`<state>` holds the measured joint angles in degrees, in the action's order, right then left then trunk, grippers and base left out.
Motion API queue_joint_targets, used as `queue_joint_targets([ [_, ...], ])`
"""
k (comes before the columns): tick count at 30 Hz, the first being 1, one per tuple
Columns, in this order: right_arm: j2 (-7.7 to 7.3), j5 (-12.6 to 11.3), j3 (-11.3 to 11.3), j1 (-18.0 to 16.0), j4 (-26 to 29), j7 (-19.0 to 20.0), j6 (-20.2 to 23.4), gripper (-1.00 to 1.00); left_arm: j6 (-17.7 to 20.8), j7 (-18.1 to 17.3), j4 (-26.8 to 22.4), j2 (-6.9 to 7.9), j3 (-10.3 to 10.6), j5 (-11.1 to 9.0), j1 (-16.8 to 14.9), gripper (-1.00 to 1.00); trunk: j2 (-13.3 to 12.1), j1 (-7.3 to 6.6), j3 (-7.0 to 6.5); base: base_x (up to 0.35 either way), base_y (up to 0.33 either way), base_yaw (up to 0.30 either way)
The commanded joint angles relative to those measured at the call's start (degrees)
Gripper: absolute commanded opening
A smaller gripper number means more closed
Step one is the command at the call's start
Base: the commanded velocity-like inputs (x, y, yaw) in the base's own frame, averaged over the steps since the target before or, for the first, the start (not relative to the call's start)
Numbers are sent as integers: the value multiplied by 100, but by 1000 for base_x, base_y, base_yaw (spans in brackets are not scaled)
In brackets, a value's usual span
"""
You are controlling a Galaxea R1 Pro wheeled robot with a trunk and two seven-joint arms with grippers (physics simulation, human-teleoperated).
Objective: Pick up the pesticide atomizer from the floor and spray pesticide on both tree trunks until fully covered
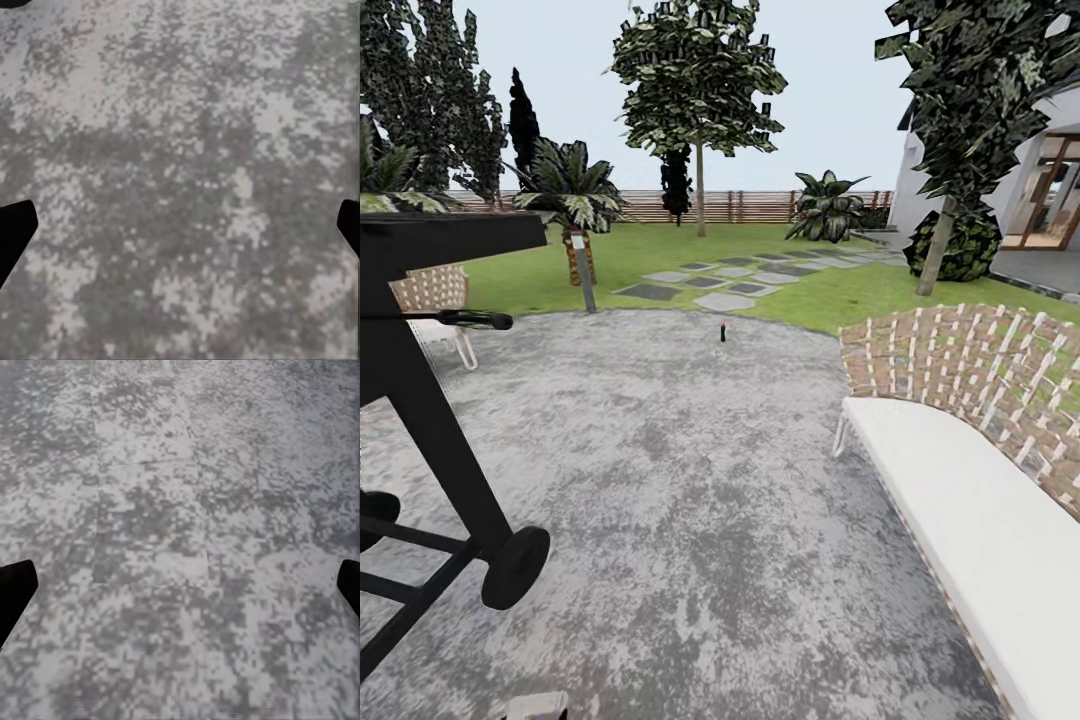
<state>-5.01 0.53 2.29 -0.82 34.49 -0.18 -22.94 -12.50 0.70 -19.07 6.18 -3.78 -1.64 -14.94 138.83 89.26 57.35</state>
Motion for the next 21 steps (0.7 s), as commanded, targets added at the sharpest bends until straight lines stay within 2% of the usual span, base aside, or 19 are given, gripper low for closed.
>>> queue_joint_targets([
  [1,0,0,0,1,0,0,0,100,1,0,0,2,0,-1,0,100,0,0,0,319,-139,190],
  [11,0,-2,0,1,1,0,-3,100,-6,0,0,6,0,-2,4,100,0,0,0,319,-133,236],
  [21,0,-1,0,1,0,0,-9,100,-7,0,0,6,0,-3,1,100,0,0,0,329,-71,34],
])
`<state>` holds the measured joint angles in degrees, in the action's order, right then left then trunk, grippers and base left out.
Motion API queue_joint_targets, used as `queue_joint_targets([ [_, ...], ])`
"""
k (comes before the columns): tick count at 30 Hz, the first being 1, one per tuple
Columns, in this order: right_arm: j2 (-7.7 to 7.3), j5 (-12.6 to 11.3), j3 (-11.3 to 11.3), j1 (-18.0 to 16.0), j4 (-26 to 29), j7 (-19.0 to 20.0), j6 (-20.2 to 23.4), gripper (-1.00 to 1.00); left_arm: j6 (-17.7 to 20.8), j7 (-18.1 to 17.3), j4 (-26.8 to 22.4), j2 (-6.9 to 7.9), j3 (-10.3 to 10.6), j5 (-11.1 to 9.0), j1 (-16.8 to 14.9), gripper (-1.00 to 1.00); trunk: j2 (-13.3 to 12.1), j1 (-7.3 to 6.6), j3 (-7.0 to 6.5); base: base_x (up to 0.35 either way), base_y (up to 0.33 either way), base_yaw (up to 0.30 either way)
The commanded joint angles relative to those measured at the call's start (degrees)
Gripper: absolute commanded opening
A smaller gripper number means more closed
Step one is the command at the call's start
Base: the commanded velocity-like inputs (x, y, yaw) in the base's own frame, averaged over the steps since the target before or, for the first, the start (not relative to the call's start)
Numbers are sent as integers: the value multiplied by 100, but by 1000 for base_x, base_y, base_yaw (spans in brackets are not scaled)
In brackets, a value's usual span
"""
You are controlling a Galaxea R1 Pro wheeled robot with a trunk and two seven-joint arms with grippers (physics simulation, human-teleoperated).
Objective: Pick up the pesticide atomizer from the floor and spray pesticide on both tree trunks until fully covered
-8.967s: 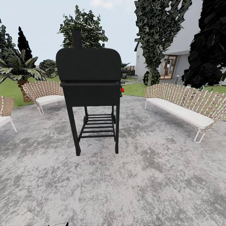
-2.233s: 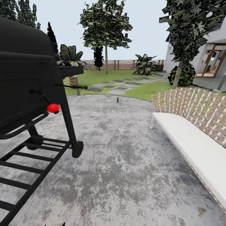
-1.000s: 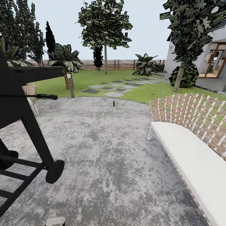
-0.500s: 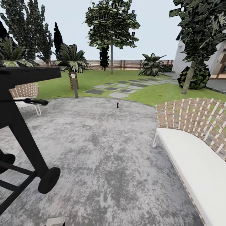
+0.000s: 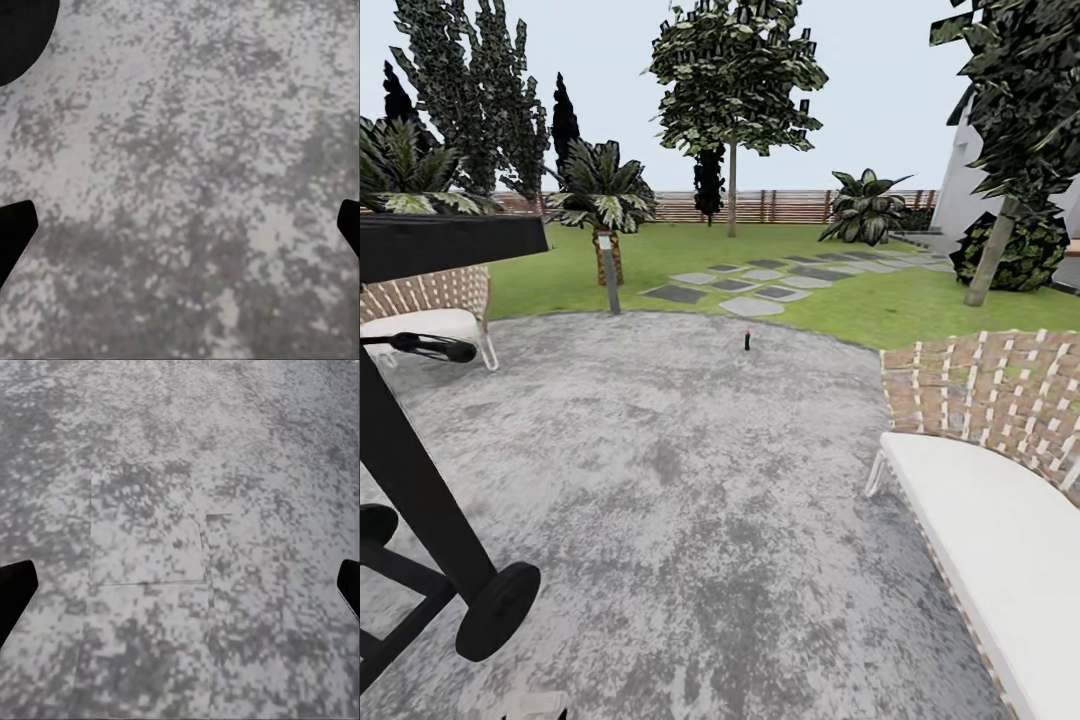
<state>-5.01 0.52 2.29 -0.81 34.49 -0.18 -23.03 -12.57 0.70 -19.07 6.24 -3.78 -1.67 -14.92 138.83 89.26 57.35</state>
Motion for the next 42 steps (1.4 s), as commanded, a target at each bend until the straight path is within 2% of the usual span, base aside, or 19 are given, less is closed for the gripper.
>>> queue_joint_targets([
  [1,0,-1,0,-2,-2,0,0,100,0,0,0,0,0,0,2,100,0,0,0,337,-12,2],
  [42,0,1,0,1,-4,0,9,100,0,0,0,0,0,0,2,100,0,0,0,338,-86,0],
])
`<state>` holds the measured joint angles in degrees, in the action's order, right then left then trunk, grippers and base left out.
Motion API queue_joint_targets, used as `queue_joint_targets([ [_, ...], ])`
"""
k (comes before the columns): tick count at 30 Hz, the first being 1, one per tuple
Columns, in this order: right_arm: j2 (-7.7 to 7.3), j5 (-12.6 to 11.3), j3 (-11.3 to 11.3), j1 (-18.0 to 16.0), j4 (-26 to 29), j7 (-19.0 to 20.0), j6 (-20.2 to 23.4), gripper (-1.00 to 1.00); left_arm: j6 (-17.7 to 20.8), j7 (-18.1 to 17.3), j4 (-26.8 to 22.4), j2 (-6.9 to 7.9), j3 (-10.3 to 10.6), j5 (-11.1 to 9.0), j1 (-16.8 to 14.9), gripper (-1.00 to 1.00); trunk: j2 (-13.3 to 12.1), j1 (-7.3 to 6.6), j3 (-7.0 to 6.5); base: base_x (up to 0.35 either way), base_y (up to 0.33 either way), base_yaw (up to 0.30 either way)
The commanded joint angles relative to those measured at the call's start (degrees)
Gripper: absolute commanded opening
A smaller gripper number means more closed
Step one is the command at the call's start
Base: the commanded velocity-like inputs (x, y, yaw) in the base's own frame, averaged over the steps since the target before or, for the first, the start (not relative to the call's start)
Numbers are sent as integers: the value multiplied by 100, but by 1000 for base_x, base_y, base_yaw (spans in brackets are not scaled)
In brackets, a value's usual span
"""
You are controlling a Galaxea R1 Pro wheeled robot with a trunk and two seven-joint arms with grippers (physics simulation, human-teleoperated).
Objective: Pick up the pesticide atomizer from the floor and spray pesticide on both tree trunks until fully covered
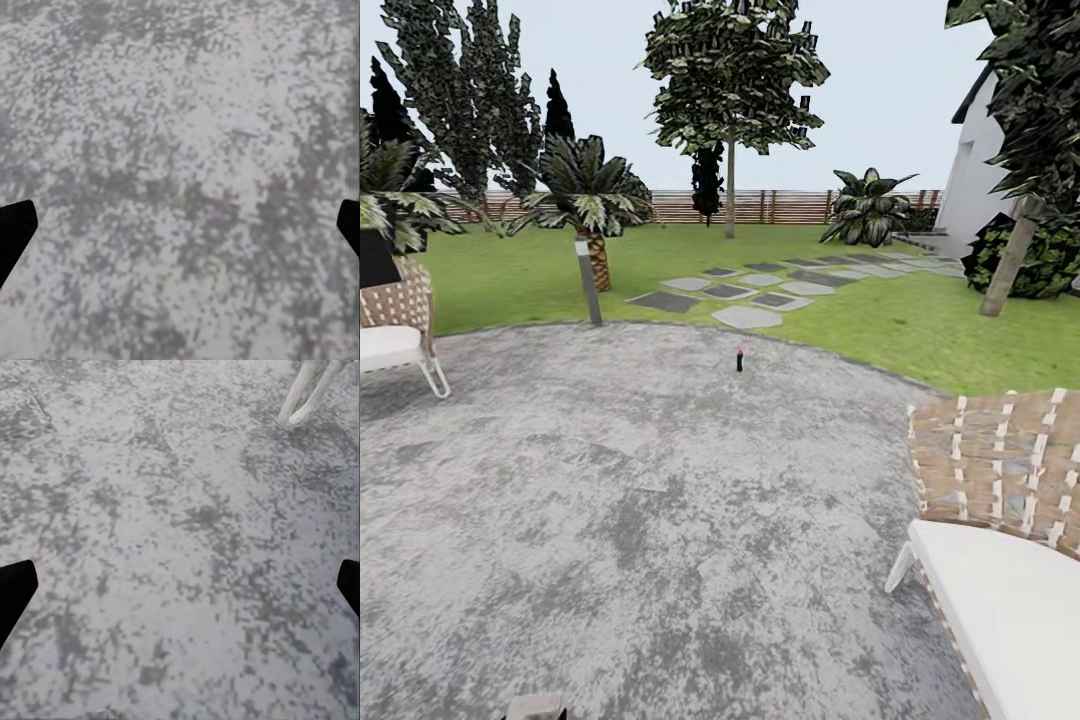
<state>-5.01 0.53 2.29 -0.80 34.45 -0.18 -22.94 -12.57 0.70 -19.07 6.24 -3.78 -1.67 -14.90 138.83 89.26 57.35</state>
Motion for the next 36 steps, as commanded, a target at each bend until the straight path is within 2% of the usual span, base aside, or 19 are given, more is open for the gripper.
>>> queue_joint_targets([
  [1,0,0,0,0,0,0,0,100,0,0,0,0,0,0,-1,100,0,0,0,338,-89,0],
  [36,-2,0,0,1,0,1,-1,100,0,0,0,0,0,0,-1,100,0,0,0,338,-75,0],
])
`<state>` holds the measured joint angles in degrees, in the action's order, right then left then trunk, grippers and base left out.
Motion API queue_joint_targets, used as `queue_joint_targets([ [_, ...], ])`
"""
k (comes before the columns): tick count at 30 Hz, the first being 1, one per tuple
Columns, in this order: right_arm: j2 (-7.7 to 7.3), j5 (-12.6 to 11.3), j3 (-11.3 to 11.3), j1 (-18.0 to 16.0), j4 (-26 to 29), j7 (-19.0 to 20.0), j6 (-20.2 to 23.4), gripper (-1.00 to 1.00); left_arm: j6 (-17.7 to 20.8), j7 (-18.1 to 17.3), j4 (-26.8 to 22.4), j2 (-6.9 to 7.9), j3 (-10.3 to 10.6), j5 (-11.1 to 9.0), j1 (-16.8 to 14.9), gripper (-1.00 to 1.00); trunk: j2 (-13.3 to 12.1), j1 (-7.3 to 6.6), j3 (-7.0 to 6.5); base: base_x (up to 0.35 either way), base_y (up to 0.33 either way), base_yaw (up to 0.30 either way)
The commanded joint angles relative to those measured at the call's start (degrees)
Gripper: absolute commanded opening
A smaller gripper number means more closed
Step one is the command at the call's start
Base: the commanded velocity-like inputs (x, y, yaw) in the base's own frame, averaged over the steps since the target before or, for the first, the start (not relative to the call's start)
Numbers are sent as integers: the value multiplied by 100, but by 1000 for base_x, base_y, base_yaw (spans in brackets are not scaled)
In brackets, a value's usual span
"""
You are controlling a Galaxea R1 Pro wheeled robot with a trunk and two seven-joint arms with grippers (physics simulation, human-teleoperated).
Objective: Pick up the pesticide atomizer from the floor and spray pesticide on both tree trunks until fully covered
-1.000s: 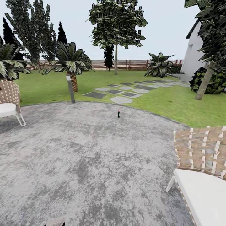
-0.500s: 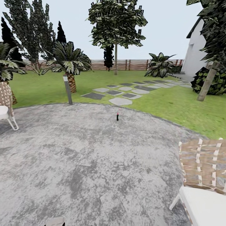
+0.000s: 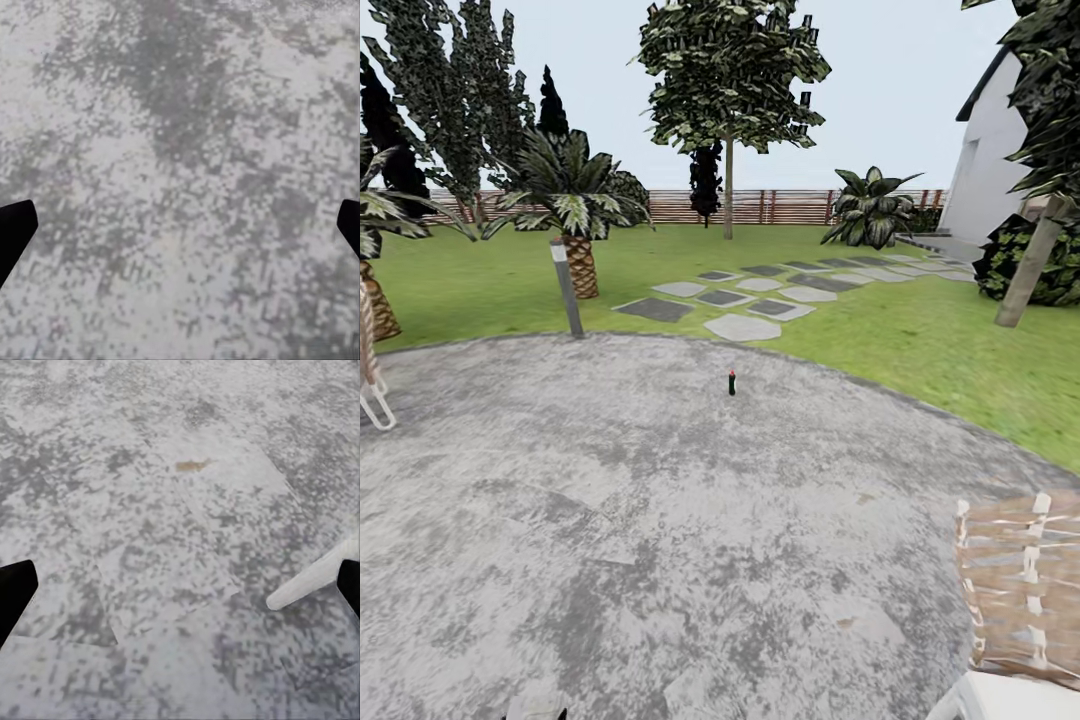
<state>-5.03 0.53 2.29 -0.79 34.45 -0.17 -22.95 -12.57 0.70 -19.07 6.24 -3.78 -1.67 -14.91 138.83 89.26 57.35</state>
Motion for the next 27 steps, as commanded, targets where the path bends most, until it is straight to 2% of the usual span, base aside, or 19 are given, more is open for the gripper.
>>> queue_joint_targets([
  [1,1,0,0,0,0,1,0,100,0,0,0,0,0,0,1,100,0,0,0,340,-5,0],
  [27,-1,-7,0,0,9,1,-1,100,0,0,0,0,0,0,-2,100,0,0,0,340,0,0],
])
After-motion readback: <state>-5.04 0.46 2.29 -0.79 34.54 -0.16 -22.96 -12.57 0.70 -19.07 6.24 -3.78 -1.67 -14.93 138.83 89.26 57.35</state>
